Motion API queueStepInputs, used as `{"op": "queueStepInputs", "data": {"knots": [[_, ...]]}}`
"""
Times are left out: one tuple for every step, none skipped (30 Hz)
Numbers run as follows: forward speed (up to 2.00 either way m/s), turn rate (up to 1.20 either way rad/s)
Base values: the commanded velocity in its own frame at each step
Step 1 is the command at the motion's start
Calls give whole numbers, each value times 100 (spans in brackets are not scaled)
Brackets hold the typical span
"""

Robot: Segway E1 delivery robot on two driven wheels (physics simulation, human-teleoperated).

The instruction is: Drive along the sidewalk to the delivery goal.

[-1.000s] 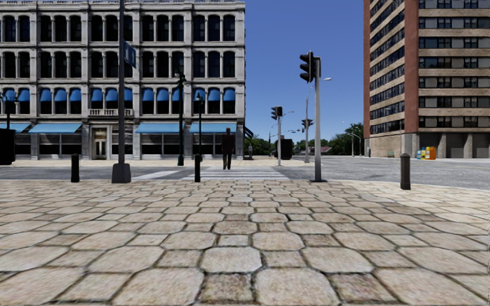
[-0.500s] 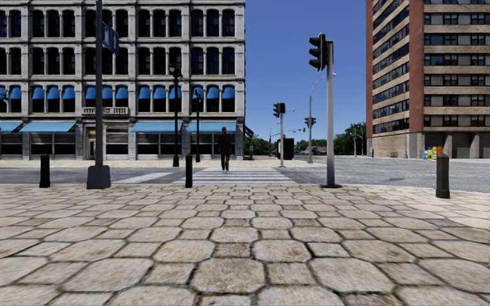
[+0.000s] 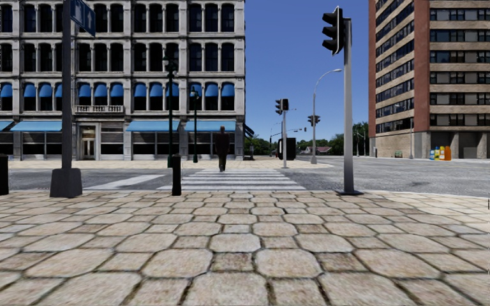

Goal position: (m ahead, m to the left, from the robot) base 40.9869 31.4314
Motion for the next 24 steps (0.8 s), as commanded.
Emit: {"op": "queueStepInputs", "data": {"knots": [[200,0],[200,0],[200,0],[200,0],[200,0],[200,0],[200,0],[200,0],[200,0],[200,0],[200,0],[200,0],[200,0],[200,0],[200,0],[200,0],[200,0],[200,0],[200,0],[200,0],[200,0],[200,0],[200,0],[200,0]]}}
